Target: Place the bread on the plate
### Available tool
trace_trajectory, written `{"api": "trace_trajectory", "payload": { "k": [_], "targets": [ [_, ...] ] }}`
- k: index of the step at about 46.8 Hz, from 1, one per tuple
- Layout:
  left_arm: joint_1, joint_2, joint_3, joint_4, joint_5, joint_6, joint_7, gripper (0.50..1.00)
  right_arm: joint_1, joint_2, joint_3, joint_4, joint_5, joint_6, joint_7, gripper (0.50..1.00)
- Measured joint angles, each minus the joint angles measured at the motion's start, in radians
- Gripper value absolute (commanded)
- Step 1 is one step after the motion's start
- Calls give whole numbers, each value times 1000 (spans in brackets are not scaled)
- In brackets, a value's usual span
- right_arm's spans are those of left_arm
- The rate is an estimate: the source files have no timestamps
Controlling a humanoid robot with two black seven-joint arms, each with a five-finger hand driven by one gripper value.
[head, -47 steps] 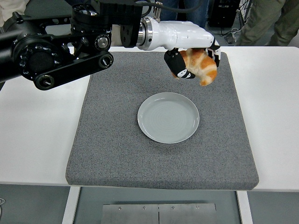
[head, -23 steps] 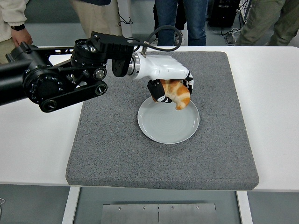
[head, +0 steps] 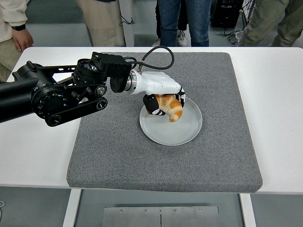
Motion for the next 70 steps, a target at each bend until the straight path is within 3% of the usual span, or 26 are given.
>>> {"api": "trace_trajectory", "payload": {
  "k": [18,48,49,50,54,58,63,67,70],
  "targets": [
    [63,-70,-2,75,5,38,-1,500,0,0,0,0,0,0,0,1000],
    [112,-95,-6,107,41,60,1,500,0,0,0,0,0,0,0,1000],
    [112,-95,-6,108,40,60,2,558,0,0,0,0,0,0,0,1000],
    [112,-95,-7,109,39,60,3,674,0,0,0,0,0,0,0,1000],
    [111,-92,-7,110,31,60,10,785,0,0,0,0,0,0,0,1000],
    [110,-88,-7,110,26,58,11,845,0,0,0,0,0,0,0,1000],
    [109,-88,-8,109,23,57,13,874,0,0,0,0,0,0,0,1000],
    [109,-87,-12,108,22,57,14,954,0,0,0,0,0,0,0,1000],
    [109,-81,-19,107,13,57,14,960,0,0,0,0,0,0,0,1000]
  ]
}}
